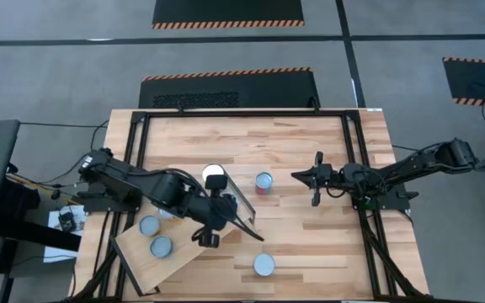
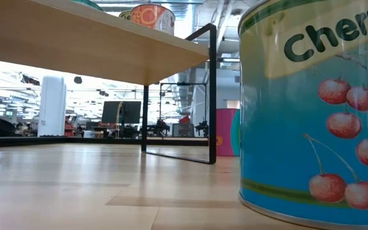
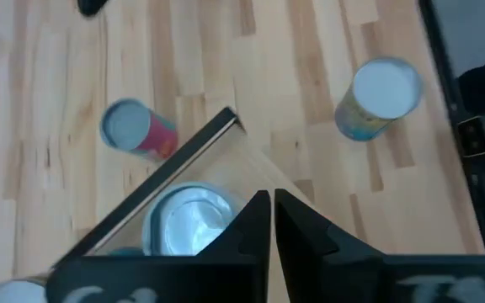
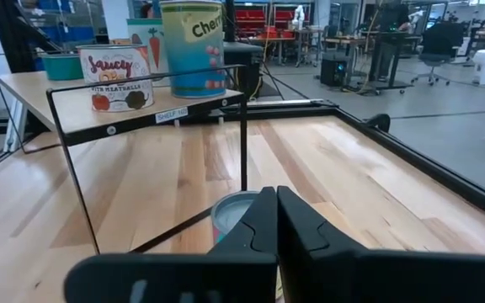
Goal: Pick and place cans onto a shelf
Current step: Put the canned meatballs on the shelf
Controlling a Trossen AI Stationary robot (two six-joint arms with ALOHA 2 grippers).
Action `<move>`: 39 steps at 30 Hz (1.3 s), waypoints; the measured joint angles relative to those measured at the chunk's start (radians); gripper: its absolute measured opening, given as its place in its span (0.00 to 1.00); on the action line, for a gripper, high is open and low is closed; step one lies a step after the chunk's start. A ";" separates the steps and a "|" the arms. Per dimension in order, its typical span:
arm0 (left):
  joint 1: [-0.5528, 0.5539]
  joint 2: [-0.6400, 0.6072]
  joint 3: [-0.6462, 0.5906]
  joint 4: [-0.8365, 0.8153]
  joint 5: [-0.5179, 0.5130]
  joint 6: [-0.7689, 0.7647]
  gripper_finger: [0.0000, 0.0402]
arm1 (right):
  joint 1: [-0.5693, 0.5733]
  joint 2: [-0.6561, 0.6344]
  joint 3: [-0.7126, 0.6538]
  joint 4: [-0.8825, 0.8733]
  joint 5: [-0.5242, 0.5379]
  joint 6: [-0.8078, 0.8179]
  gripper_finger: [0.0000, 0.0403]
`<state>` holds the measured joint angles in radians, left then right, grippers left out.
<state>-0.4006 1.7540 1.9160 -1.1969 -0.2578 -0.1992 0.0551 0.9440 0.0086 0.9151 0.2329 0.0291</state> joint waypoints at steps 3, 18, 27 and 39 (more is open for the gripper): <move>0.007 0.028 0.000 -0.023 -0.002 -0.035 0.07 | 0.000 0.000 0.000 0.000 0.000 -0.001 0.03; 0.014 0.083 -0.006 -0.116 -0.042 -0.046 0.22 | 0.000 0.000 -0.001 -0.006 0.000 -0.011 0.04; 0.020 0.082 -0.022 -0.123 -0.061 -0.029 0.22 | 0.000 0.000 -0.001 -0.005 0.000 -0.011 0.03; 0.023 0.082 -0.062 -0.119 -0.053 -0.022 0.22 | 0.000 0.000 -0.002 -0.005 0.000 -0.012 0.03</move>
<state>-0.3779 1.8355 1.8537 -1.3155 -0.3112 -0.2214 0.0551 0.9441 0.0071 0.9100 0.2327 0.0174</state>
